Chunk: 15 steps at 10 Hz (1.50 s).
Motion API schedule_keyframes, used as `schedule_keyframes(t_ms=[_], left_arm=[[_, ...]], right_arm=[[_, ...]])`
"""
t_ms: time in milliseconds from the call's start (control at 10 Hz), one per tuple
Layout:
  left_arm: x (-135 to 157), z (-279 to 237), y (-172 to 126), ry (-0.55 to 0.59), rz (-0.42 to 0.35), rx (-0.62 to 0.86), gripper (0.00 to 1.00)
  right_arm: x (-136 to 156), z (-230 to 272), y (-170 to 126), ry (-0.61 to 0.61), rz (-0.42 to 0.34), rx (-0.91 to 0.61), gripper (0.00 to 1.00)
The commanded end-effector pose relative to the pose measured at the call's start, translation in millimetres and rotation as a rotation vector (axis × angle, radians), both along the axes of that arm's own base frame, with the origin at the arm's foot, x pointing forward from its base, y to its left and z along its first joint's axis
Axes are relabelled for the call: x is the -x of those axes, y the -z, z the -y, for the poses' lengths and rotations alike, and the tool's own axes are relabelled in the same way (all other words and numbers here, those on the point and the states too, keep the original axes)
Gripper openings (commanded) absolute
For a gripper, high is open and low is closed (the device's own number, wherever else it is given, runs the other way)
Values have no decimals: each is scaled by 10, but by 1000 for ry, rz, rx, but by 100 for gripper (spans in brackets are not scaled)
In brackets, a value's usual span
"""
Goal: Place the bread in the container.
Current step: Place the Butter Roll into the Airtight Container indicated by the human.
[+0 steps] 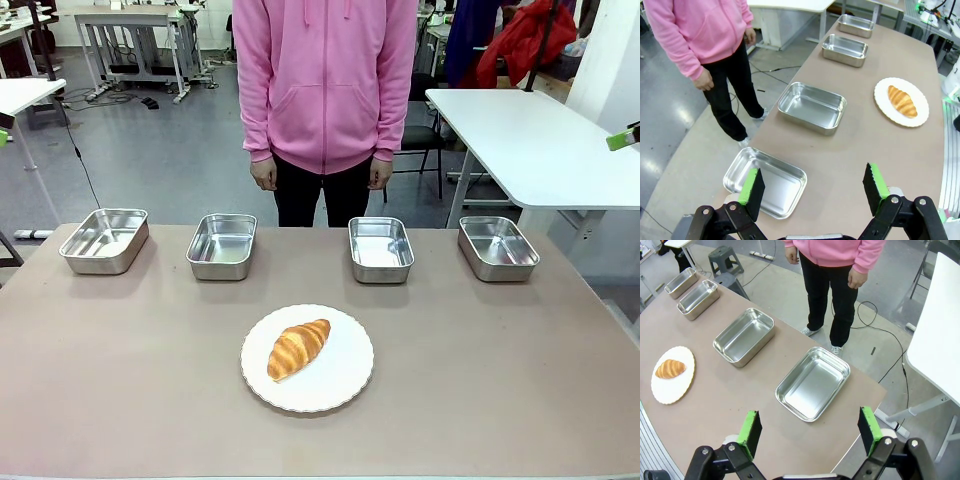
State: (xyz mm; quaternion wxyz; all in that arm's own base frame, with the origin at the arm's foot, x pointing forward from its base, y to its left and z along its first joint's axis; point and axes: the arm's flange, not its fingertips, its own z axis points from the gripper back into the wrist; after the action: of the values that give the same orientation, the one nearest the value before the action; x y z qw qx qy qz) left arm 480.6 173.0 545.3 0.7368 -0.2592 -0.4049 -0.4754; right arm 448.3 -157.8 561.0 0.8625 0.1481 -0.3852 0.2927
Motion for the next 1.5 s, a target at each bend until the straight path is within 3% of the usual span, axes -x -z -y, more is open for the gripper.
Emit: schedule_keyframes(t_ms=[0,1400], left_arm=[[-3,-2,-25,3,1,-6,100],[-3,-2,-25,3,1,-6,100]], right_arm=[[-5,-4,-2,-4,5,-9,100],[-5,-4,-2,-4,5,-9,100]])
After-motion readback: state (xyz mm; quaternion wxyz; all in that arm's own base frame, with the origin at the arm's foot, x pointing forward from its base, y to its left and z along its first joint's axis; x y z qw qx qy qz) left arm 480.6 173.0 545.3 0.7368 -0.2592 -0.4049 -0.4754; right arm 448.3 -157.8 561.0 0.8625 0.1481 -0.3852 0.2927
